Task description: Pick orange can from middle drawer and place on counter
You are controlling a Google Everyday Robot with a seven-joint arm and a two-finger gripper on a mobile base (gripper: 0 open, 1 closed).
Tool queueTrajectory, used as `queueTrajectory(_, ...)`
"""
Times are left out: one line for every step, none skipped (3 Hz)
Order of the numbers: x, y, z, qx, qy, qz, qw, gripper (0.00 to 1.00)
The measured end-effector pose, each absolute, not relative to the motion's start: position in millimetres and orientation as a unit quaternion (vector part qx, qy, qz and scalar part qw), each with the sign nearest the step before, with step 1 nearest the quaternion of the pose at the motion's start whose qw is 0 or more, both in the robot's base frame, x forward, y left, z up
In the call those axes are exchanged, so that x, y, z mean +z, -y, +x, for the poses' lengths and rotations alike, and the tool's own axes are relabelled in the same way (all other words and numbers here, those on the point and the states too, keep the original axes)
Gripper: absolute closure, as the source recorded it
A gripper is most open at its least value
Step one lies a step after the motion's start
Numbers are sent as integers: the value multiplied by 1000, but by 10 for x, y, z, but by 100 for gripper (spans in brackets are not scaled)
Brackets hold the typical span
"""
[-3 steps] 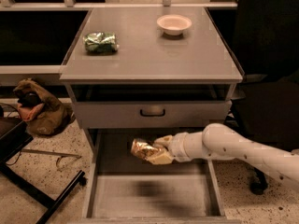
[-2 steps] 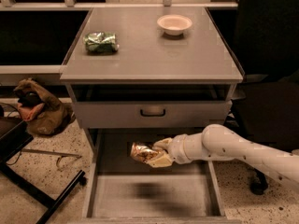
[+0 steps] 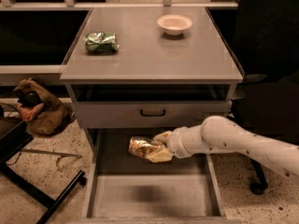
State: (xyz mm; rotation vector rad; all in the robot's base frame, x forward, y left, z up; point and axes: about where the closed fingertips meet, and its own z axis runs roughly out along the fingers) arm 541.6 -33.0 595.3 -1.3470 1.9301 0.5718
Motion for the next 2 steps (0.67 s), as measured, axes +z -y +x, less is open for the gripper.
queueTrajectory(6441, 200, 5232, 184, -761, -527, 329, 100)
queueTrajectory(7084, 97, 5155, 132, -768, -540, 318, 100)
